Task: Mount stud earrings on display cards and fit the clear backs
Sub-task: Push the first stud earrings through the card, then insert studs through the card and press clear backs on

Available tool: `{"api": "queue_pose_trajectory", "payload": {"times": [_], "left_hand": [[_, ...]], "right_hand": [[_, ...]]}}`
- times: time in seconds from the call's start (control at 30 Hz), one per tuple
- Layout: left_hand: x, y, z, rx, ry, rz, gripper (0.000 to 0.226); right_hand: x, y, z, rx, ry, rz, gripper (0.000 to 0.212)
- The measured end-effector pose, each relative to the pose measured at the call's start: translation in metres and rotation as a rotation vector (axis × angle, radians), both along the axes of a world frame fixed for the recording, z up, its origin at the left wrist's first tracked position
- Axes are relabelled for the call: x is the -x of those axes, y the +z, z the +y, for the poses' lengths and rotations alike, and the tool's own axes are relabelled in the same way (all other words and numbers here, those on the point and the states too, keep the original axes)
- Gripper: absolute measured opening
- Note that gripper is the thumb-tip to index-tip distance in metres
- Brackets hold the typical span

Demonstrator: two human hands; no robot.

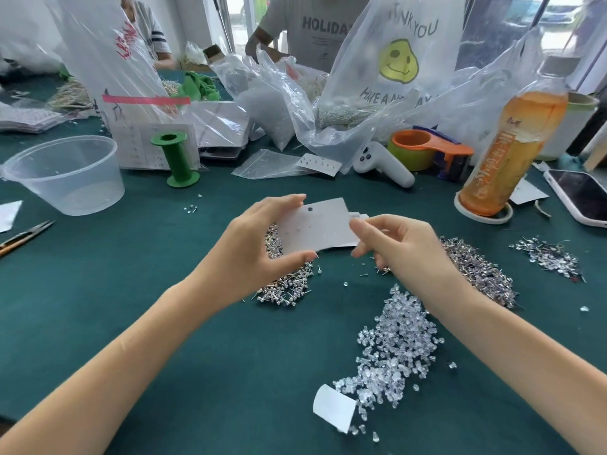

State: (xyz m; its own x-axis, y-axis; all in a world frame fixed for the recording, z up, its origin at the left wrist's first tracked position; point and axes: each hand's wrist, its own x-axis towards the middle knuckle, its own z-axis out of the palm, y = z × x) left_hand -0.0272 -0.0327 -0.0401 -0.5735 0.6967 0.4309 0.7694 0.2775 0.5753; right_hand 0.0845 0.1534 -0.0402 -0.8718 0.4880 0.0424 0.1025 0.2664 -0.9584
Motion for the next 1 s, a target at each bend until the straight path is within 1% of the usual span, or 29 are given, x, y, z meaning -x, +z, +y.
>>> {"api": "queue_pose_trajectory", "payload": {"times": [0.07,0.17,0.23,0.3,0.47,0.6,0.7,0.8,0.87,0.9,1.0], "left_hand": [[0.006,-0.005,-0.004,0.004,0.067,-0.008,0.076],[0.01,-0.011,-0.006,0.018,0.119,-0.022,0.081],[0.01,-0.015,-0.006,0.03,0.13,0.005,0.083],[0.009,-0.017,-0.006,0.042,0.134,0.032,0.083],[0.007,-0.019,-0.006,0.052,0.138,0.057,0.081],[0.007,-0.019,-0.005,0.055,0.143,0.063,0.08],[0.006,-0.02,-0.006,0.061,0.152,0.065,0.079],[0.003,-0.02,-0.005,0.069,0.134,0.05,0.081],[-0.001,-0.02,-0.004,0.077,0.097,0.031,0.083],[-0.004,-0.02,-0.004,0.084,0.074,0.027,0.085],[-0.013,-0.022,-0.001,0.111,0.005,0.029,0.086]], "right_hand": [[0.0,-0.007,0.001,-0.22,0.033,-0.012,0.018],[-0.002,-0.02,-0.006,-0.552,0.146,-0.112,0.013],[0.0,-0.025,-0.013,-0.72,0.151,-0.133,0.015],[0.004,-0.026,-0.019,-0.82,0.127,-0.135,0.02],[0.015,-0.027,-0.028,-0.891,0.079,-0.141,0.022],[0.019,-0.028,-0.032,-0.934,0.07,-0.13,0.014],[0.015,-0.026,-0.029,-0.942,0.1,-0.11,0.012],[0.005,-0.016,-0.024,-0.889,0.082,-0.007,0.008],[0.001,-0.007,-0.019,-0.805,0.062,0.076,0.006],[-0.001,-0.003,-0.017,-0.758,0.057,0.108,0.008],[-0.002,0.004,-0.016,-0.708,0.074,0.122,0.01]]}}
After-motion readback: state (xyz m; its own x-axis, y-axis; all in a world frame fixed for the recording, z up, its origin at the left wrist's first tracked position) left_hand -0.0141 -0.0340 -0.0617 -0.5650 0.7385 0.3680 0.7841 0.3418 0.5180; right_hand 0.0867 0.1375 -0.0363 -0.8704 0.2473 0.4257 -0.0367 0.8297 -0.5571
